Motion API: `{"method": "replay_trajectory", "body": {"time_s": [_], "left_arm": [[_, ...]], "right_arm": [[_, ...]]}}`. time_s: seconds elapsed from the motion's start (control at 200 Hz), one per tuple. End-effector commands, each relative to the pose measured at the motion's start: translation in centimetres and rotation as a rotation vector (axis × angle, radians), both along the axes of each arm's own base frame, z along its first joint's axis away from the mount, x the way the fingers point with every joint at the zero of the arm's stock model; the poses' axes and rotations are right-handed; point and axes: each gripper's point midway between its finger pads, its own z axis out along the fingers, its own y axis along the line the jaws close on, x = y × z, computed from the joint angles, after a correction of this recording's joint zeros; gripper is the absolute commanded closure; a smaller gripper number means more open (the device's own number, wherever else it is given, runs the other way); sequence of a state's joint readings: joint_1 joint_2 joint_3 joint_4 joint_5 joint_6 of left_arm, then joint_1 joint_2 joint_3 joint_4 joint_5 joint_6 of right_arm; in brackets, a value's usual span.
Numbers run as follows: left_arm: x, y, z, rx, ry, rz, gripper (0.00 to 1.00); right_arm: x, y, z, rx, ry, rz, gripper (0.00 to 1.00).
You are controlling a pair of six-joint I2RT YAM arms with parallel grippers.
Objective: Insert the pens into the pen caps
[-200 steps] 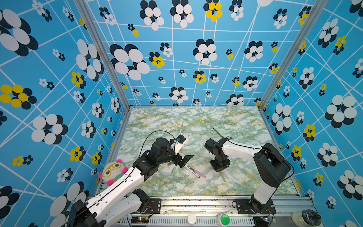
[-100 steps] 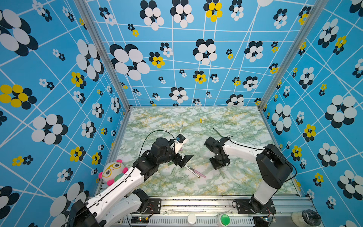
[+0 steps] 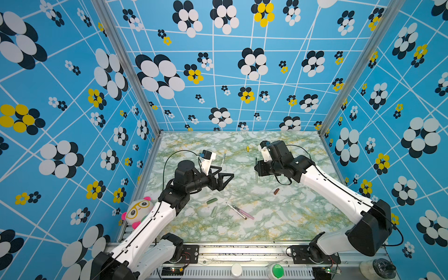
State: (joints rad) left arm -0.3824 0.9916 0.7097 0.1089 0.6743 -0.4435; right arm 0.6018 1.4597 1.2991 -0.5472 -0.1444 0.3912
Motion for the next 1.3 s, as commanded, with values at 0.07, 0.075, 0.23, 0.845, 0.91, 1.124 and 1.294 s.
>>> {"method": "replay_trajectory", "body": {"time_s": [0.07,0.075,0.23,0.845,0.91,1.124,1.294], "left_arm": [[-1.4,-2.0,3.4,-0.188,0.099,-0.178,0.0],[-1.4,-2.0,3.4,-0.19,0.102,-0.182,0.0],[-0.6,-2.9,2.5,-0.198,0.187,-0.217,0.05],[0.4,-4.9,1.2,-0.142,0.258,-0.246,0.33],[0.4,-5.1,1.1,-0.141,0.261,-0.249,0.36],[0.6,-5.2,1.0,-0.14,0.261,-0.25,0.54],[0.6,-5.1,0.8,-0.136,0.263,-0.246,0.74]], "right_arm": [[-0.4,4.3,6.6,0.308,-0.047,0.149,0.95],[-0.5,4.4,6.6,0.312,-0.047,0.152,0.95],[-1.7,5.9,8.5,0.433,-0.042,0.24,0.95],[-3.6,8.2,9.2,0.532,-0.005,0.371,0.95],[-3.7,8.4,9.0,0.532,0.001,0.374,0.95],[-3.9,8.6,8.6,0.53,0.01,0.379,0.95],[-3.7,8.6,8.3,0.522,0.013,0.373,0.95]]}}
